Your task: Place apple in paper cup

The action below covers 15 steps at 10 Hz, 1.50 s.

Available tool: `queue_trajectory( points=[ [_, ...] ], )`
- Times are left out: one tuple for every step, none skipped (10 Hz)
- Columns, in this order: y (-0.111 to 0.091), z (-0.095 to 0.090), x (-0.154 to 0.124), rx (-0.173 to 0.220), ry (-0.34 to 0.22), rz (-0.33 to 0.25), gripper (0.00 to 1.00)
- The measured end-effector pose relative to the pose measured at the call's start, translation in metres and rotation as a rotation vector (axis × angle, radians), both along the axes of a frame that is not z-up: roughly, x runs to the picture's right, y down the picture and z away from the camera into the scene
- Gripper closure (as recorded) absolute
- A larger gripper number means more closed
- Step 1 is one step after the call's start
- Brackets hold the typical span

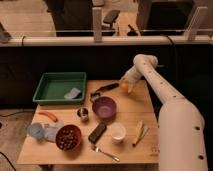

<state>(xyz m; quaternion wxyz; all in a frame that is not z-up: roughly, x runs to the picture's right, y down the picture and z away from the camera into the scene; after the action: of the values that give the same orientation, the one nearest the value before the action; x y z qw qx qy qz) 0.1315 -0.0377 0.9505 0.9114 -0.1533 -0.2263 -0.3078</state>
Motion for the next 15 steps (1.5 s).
queue_trajectory(
  points=[
    [-0.004,-0.007,-0.009,0.004,-0.011,-0.019,0.98],
    [-0.005,-0.010,-0.013,0.006,-0.020,-0.031,0.98],
    [-0.004,-0.013,-0.015,0.007,-0.026,-0.045,0.98],
    [-0.005,-0.017,-0.019,0.009,-0.036,-0.060,0.98],
    [-0.008,-0.021,-0.026,0.010,-0.049,-0.076,0.98],
    [-0.011,-0.027,-0.035,0.013,-0.062,-0.092,0.98],
    [-0.011,-0.031,-0.042,0.014,-0.075,-0.109,0.98],
    [-0.011,-0.034,-0.043,0.015,-0.081,-0.120,0.98],
    [-0.012,-0.037,-0.046,0.016,-0.089,-0.132,0.98],
    [-0.013,-0.040,-0.054,0.020,-0.102,-0.146,0.98],
    [-0.014,-0.043,-0.060,0.023,-0.112,-0.159,0.98],
    [-0.016,-0.046,-0.068,0.026,-0.122,-0.172,0.98],
    [-0.016,-0.049,-0.077,0.029,-0.133,-0.188,0.98],
    [-0.018,-0.056,-0.084,0.035,-0.153,-0.216,0.98],
    [-0.019,-0.059,-0.088,0.038,-0.163,-0.230,0.98]
  ],
)
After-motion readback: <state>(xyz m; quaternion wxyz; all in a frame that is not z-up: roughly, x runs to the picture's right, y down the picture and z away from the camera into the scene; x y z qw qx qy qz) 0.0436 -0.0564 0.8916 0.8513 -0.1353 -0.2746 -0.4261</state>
